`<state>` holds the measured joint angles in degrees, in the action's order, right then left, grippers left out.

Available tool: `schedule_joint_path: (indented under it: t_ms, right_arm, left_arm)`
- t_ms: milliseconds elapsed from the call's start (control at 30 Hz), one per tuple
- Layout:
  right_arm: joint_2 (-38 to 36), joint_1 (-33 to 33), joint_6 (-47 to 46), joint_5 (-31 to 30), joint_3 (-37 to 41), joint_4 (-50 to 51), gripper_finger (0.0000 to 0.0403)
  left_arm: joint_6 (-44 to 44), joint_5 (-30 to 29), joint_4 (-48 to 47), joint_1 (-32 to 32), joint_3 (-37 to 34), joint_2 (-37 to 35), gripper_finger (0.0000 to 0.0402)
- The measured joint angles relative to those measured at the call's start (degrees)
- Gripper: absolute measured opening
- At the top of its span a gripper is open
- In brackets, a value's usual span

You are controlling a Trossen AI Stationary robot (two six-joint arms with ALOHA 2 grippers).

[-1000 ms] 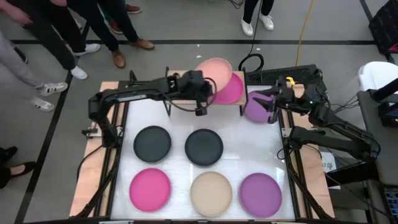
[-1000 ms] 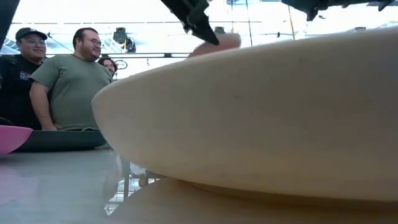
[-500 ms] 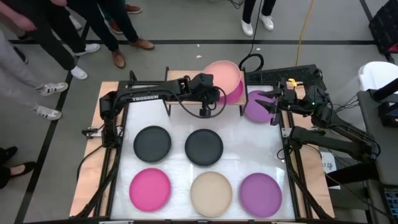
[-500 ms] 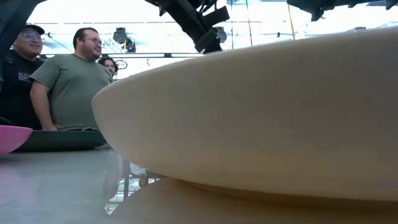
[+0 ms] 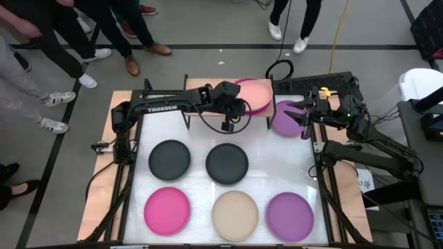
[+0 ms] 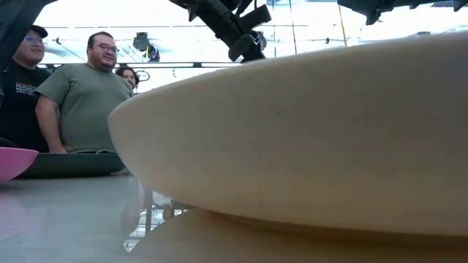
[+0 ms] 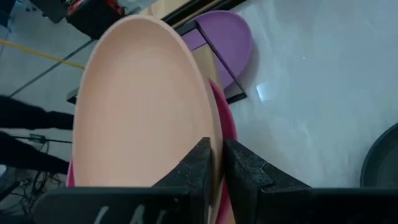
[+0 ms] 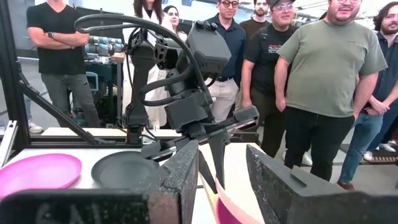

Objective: Place and stack plates onto a shelf
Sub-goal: Stack the peach plate on top of the pink plate on the shelf, then stack the top purple plate on top of the peach plate on the shelf

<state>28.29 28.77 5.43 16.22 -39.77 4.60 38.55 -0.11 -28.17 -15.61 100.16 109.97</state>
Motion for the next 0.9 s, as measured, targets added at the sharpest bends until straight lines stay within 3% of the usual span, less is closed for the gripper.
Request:
schedule_joint_path:
  t_ms: [200,667,900]
  right_arm:
    - [0.0,0.0,0.0,0.1,0.0,0.0,0.0116]
    - [0.0,0.0,0.0,0.1,0.0,0.1,0.0116]
    - [0.0,0.0,0.0,0.1,0.0,1.0,0.0116]
  left_arm:
    - [-0.7,-1.8,0.8,-0.8,0.0,0.0,0.0070]
    - [-4.8,-3.4,2.4,-0.2,-0.3,0.0,0.0189]
    - [-10.4,-8.8,1.5,2.2,-0.4,-5.1,0.0199]
